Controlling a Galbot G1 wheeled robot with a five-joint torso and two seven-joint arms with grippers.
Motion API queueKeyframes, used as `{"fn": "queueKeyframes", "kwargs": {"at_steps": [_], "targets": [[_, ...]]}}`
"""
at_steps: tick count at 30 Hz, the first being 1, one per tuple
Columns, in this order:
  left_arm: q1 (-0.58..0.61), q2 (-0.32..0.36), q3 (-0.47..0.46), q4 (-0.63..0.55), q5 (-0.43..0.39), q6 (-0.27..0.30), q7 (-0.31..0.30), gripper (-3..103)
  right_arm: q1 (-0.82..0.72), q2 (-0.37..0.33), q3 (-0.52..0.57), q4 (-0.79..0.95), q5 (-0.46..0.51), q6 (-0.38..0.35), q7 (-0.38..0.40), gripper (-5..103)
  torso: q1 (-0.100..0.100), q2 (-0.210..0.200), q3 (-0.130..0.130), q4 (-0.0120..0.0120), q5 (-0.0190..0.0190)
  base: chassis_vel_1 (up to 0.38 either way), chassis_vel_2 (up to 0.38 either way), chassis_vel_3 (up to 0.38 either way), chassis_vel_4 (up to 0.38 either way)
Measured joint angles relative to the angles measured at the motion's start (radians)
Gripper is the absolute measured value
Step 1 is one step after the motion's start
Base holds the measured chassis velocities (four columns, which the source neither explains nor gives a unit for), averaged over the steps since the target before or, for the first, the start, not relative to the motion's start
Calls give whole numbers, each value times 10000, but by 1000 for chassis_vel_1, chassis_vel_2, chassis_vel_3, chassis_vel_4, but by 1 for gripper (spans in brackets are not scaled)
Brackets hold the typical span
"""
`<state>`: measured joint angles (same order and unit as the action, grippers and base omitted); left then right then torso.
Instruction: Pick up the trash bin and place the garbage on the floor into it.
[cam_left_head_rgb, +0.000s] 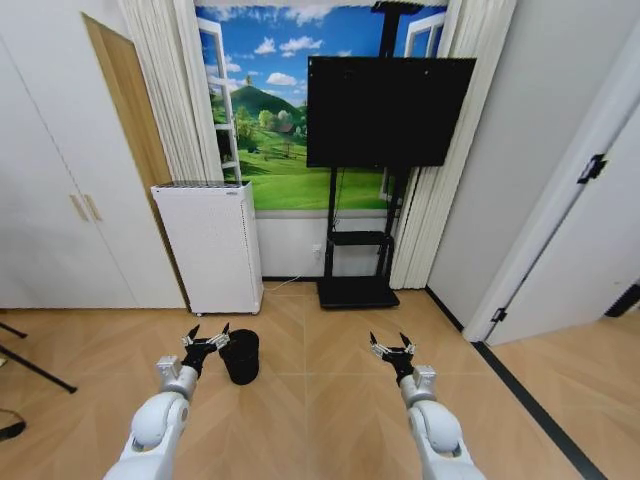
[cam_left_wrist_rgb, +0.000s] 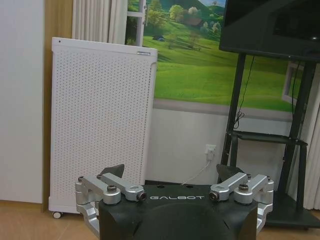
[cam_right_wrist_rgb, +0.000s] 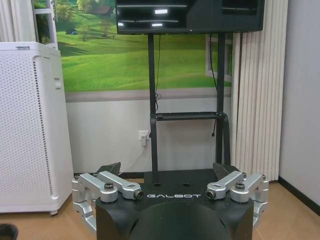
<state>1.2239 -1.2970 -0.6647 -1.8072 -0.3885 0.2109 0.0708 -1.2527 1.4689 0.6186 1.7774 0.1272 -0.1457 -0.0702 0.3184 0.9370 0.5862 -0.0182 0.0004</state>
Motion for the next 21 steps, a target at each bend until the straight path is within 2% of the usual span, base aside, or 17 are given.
{"fn": "queueKeyframes", "kwargs": {"at_steps": [12, 16, 21], "targets": [[59, -80, -12, 11, 10, -73, -2, 100, -60, 3, 8, -58, 12, 124, -111, 100, -12, -7, -12, 2, -3, 301, -348, -299, 329], [58, -86, -16, 11, 15, -81, -10, 100, -101, 2, 44, -41, 42, 86, -332, 100, -14, -9, -13, -1, -1, 149, -136, -116, 137], [44, -82, -17, -31, 15, -81, -103, 100, -102, 78, 23, -131, 46, 103, -350, 100, -14, -15, -15, 0, -4, -27, 16, 25, -20]]}}
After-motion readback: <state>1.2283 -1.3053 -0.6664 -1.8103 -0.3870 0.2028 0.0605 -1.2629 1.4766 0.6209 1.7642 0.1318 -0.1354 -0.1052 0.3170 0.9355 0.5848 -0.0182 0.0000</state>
